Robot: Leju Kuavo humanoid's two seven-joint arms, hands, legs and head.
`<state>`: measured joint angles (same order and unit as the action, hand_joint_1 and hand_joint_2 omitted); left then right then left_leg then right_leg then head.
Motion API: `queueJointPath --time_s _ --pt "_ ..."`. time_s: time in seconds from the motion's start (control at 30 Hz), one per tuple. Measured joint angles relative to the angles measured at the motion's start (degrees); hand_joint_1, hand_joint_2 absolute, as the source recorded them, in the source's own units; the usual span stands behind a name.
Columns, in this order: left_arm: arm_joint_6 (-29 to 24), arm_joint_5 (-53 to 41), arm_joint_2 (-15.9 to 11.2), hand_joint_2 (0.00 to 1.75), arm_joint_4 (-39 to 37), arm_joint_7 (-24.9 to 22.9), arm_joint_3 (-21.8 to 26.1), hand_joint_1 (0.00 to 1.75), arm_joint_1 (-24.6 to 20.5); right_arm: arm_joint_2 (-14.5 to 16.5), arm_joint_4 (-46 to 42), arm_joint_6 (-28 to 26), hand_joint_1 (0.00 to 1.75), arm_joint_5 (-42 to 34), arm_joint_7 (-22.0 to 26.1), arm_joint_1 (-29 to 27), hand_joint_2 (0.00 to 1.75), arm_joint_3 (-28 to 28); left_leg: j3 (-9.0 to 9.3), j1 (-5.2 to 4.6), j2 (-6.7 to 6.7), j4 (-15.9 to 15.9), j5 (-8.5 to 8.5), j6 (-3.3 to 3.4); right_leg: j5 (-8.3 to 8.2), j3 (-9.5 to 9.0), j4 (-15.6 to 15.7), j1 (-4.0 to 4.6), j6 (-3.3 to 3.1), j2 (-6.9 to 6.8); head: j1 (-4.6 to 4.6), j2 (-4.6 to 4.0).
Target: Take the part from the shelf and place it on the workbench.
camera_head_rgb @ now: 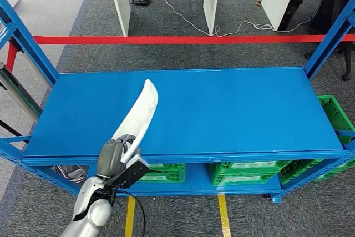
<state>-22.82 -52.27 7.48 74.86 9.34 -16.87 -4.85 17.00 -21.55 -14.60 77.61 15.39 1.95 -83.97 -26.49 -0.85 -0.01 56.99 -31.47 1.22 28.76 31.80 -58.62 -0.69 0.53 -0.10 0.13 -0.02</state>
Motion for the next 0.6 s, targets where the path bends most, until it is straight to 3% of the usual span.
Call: queueJointPath --time_s 0.1,0.17,0.23,0.33,0.37,0.43,0.47,0.5,0.53,0.6 --pt "0.35 2.99 0.37 1.75 1.14 1.74 0.13 1.75 1.08 -0.06 0.10 -0.16 0.00 -0.03 -0.01 0.00 1.75 -0.14 -0.01 -0.02 0.00 0.00 0.00 0.01 -0.02 0.01 0.00 -0.02 0.03 0.00 0.00 0.00" --pt "0.06 9.60 1.11 1.75 5.09 6.35 0.59 1.75 4.14 -0.11 0.31 -0.45 0.00 -0.05 0.14 -0.04 1.75 -0.42 -0.08 -0.14 0.01 0.11 -0.08 0.13 -0.06 0.01 0.01 -0.15 0.13 0.01 -0.01 0.01" --pt "-1.54 16.61 1.56 1.75 10.64 11.83 1.23 1.75 7.95 -0.11 0.55 -0.68 0.00 0.09 0.54 -0.08 1.75 -0.66 -0.30 -0.37 0.02 0.33 -0.11 0.54 -0.28 -0.01 0.18 -0.37 0.61 0.03 -0.03 0.01" --pt "-2.98 20.96 1.70 1.75 15.05 15.34 1.81 1.75 10.30 -0.23 0.68 -0.87 0.00 0.40 0.93 -0.11 1.75 -0.76 -0.25 -0.02 0.21 -0.67 1.17 1.67 0.19 0.46 -0.21 -0.37 1.60 0.04 0.04 0.00" --pt "-3.28 21.61 1.77 1.75 15.73 15.77 1.96 1.75 10.61 -0.33 0.69 -0.94 0.00 0.56 0.98 -0.10 1.75 -0.76 -0.25 0.21 0.31 -1.08 1.63 1.98 1.43 1.29 -1.94 -0.34 1.80 0.05 0.16 0.00" --pt "-4.16 23.75 1.92 1.75 16.89 17.15 2.42 1.75 11.58 -0.59 0.73 -1.09 0.00 1.03 1.07 -0.11 1.75 -0.75 -0.49 0.37 0.55 -1.26 1.89 2.18 5.11 4.30 -8.83 -0.44 2.11 0.05 0.36 0.00" --pt "-4.67 25.19 1.97 1.75 17.51 18.12 2.76 1.75 12.28 -0.69 0.75 -1.17 0.00 1.33 1.13 -0.18 1.75 -0.75 -0.57 0.40 0.69 -1.22 1.89 2.17 6.37 5.86 -12.47 -0.50 2.29 0.04 0.41 0.00" --pt "-5.12 26.58 2.02 1.75 18.13 19.13 3.20 1.75 13.02 -0.79 0.78 -1.30 0.00 1.66 1.21 -0.29 1.75 -0.74 -0.60 0.44 0.82 -1.16 1.88 2.15 6.62 6.83 -14.71 -0.57 2.47 0.03 0.39 0.00" --pt "-5.50 27.78 2.05 1.75 18.75 20.04 3.67 1.75 13.68 -0.85 0.80 -1.45 0.00 1.98 1.27 -0.43 1.75 -0.74 -0.59 0.53 0.91 -1.05 1.83 2.07 5.69 6.82 -14.77 -0.65 2.63 0.01 0.40 0.00" --pt "-5.92 29.61 2.17 1.75 19.98 21.45 4.69 1.75 14.75 -0.99 0.85 -1.85 0.00 2.68 1.29 -0.63 1.75 -0.68 -0.61 0.83 0.92 -0.55 1.48 1.55 1.86 4.10 -9.03 -0.90 2.98 -0.07 0.40 0.00"
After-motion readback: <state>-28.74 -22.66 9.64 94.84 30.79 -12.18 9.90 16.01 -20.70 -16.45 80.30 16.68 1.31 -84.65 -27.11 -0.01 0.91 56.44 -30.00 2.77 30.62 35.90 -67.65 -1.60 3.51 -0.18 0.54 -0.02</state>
